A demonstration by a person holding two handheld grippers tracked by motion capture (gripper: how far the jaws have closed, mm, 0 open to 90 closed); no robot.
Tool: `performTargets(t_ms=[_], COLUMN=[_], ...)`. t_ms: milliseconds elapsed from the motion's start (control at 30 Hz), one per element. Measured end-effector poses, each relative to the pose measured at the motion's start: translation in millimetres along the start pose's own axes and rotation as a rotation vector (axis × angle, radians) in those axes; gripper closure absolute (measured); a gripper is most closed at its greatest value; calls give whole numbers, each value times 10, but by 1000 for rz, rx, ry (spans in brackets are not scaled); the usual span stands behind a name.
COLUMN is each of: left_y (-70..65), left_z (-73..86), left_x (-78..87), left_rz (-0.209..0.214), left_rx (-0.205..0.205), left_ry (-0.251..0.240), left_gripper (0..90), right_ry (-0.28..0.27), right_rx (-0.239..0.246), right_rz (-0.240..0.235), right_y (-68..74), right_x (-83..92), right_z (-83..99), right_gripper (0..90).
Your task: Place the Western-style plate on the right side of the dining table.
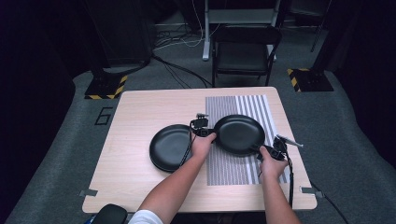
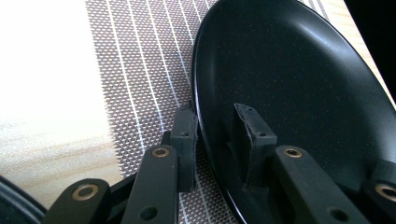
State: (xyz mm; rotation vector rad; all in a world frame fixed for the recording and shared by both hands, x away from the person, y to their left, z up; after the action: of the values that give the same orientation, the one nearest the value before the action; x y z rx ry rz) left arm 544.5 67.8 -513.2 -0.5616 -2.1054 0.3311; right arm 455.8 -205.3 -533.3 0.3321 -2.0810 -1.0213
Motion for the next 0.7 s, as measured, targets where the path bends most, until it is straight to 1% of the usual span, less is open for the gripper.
performTargets(t_ms=[33,100,133,200,233,367,467,500,600,667,700], left_y=[-2,5,5,0,-7,-6,-10,-21,-20,-21,-20], left_z=[-2,-4,-4,-4,-2,-2,0,3,1,1,0], left_x=[2,2,2,0,-1,0,1,1,-1,0,6], left_rz=[-1,1,1,-5,-9,-10,-17,-24,-26,-28,-35], left_rx=[-2,-11,-11,-12,-8,-11,-19,-21,-28,-31,-41], left_ry=[2,10,10,10,8,5,7,6,8,8,9], left_gripper=[710,710,710,708,707,705,704,702,699,699,699], right_ry=[-5,-8,-8,-17,-16,-14,-12,-11,-6,-8,-8], right_rx=[9,10,10,19,32,35,40,48,62,60,59], right_rz=[9,21,21,38,41,43,45,47,53,56,60], right_y=[16,29,29,50,51,64,62,52,66,72,83], right_x=[2,1,1,-6,-6,5,5,-1,2,1,1], right_z=[0,-3,-3,8,12,16,19,23,23,24,28], right_gripper=[682,680,680,671,671,671,669,669,663,661,657])
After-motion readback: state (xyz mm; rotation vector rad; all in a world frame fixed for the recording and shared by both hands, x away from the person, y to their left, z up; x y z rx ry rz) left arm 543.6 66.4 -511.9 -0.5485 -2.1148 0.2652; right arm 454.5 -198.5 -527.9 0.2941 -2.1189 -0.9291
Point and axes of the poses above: each handheld gripper's, and its own axes: x roughly backward along the jaws, z roughly out of its underside, y roughly to its left, the point moved 1 cm from there along -x, roughly forward along the jaws, and after that the axes turned 3 degrees about -z, right-handed, at the moved point
